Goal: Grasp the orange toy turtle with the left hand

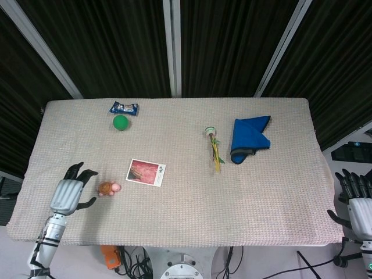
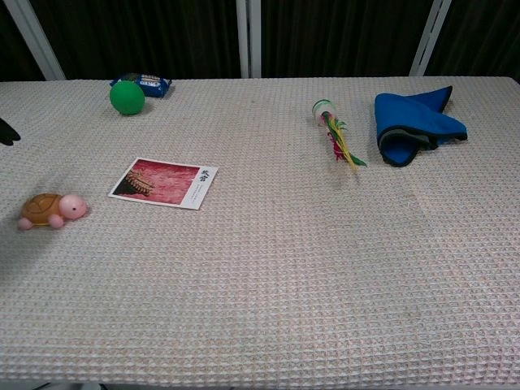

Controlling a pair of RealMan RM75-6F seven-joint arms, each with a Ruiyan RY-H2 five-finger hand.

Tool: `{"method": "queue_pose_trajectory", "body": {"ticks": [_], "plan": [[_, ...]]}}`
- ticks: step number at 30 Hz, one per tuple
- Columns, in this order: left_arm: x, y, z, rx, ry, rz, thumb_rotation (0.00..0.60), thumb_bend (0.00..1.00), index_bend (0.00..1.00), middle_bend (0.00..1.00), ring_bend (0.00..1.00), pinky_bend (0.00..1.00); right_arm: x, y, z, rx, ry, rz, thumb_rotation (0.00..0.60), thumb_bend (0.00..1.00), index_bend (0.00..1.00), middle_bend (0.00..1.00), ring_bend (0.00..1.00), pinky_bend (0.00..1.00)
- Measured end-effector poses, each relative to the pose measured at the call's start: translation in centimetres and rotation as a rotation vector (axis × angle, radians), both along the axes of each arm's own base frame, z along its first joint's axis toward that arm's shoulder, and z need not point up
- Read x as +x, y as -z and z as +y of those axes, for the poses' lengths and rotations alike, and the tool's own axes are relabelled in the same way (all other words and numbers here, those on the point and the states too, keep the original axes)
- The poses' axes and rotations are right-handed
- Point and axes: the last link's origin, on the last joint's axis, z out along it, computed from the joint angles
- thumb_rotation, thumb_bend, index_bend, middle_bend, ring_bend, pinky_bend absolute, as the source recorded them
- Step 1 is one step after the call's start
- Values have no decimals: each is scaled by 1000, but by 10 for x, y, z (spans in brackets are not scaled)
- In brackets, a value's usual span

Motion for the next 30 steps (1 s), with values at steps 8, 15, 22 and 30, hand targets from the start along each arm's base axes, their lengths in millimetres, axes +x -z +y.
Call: {"method": "queue_pose_trajectory", "body": {"ticks": [8,15,22,30], "plan": [[-3,24,19,-24,-60,33,600,204,298,284,0,112,-4,-5,-5,-13,11,-3,600,67,0,0,0,0],[-8,29,21,-26,-85,49,600,206,317,321,14,106,-4,-4,-7,-10,13,-3,600,80,0,0,0,0],[-9,33,22,-42,-90,41,600,206,317,321,14,107,-4,-1,-8,-2,14,0,600,82,0,0,0,0],[-13,38,27,-56,-122,38,600,215,369,373,84,120,-5,-1,-10,-4,21,3,600,91,0,0,0,0]]}}
